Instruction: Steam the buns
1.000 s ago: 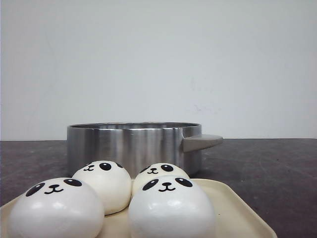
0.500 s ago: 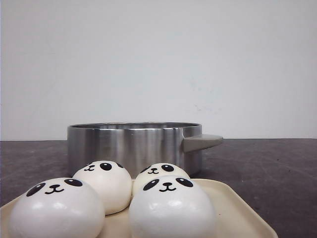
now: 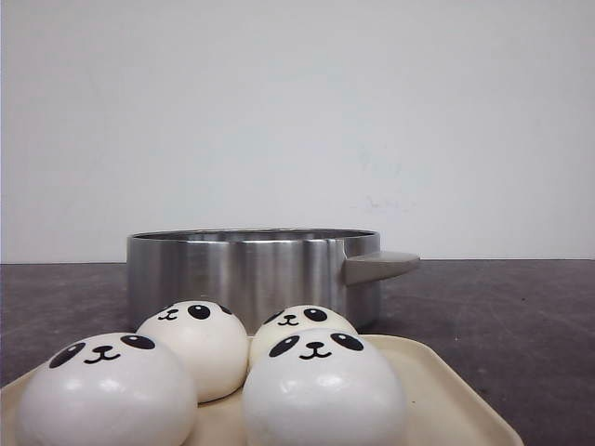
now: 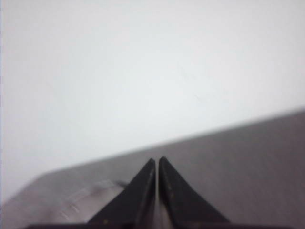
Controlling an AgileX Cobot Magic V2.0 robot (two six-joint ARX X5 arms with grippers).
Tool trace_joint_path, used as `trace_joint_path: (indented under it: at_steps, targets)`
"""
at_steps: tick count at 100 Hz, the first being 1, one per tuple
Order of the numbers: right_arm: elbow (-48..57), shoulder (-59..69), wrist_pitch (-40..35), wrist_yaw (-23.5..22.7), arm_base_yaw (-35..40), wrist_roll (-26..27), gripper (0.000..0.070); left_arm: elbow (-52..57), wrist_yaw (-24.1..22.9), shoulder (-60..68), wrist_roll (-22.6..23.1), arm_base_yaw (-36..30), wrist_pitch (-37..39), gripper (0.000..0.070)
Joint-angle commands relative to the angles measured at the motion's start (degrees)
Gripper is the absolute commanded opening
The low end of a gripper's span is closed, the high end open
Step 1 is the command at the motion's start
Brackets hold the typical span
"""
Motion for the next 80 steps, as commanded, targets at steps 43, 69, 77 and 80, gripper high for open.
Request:
trace_joint_path:
  at_steps: [43, 69, 77, 80]
  targets:
    - [39.5, 26.6, -19.7, -6.4, 0.0, -16.8, 0.0356, 43.2, 2.8, 32.5, 17.5, 0.0, -17.8, 0.0564]
    - [39.9, 31.2, -16.1, -17.7, 1.6, -5.2, 0.0700, 44.6, 2.8, 33.2, 17.5, -2.8, -21.9, 0.0653]
    - [39.9, 32.0, -14.8, -15.8, 3.3, -3.4, 0.0700, 44.5, 2.8, 33.3, 17.5, -5.4, -24.7, 0.0644]
    - [39.9, 32.3, -14.4, -14.6, 4.3, -2.9, 0.0700, 44.4, 2.8, 33.4, 17.5, -6.9, -25.6, 0.0644]
